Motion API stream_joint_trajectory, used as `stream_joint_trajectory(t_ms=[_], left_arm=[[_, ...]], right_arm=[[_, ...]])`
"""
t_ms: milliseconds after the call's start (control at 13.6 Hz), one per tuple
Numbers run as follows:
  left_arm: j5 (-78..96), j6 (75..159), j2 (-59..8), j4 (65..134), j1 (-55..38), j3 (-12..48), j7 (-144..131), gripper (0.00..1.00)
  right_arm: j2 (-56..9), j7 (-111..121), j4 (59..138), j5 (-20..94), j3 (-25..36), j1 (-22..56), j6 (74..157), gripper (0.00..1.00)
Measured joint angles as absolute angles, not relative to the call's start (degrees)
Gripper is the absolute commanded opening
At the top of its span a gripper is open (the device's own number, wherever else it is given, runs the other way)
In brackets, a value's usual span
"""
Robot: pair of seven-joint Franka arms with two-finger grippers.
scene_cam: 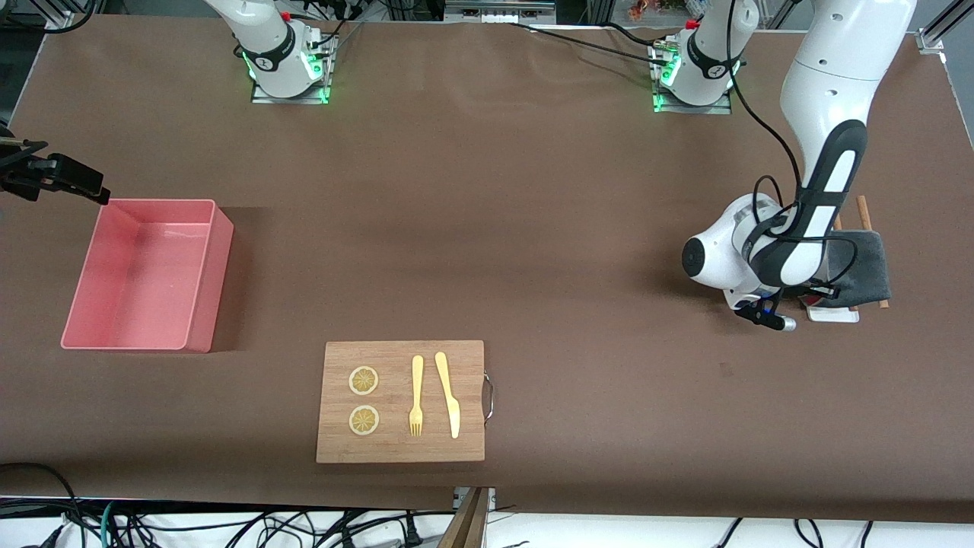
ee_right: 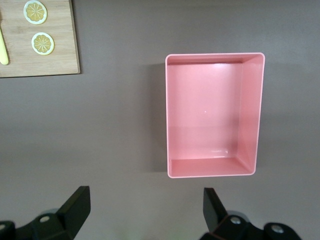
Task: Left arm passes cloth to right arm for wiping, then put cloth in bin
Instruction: 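Close the left gripper on the cloth edge and lift it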
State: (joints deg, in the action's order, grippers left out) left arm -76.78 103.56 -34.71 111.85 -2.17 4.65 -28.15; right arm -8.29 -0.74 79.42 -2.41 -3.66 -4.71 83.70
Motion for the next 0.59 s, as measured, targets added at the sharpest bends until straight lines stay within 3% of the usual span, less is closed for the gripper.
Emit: stream_joint_trajectory(t_ms=[367,588], left_arm=[[-75.93,103.55,-33.88,109.28,-2.19,4.78,-26.59,0.0],[-69.32,103.22,-33.25,104.37,-2.2,4.79,-17.96,0.0]], right_arm=[[-8.29,-0.66,79.42,-2.41,-3.66,-4.71,83.7,1.0],[-8.29,-0.65,79.42,-2.39,-3.66,-4.71,83.7,1.0]])
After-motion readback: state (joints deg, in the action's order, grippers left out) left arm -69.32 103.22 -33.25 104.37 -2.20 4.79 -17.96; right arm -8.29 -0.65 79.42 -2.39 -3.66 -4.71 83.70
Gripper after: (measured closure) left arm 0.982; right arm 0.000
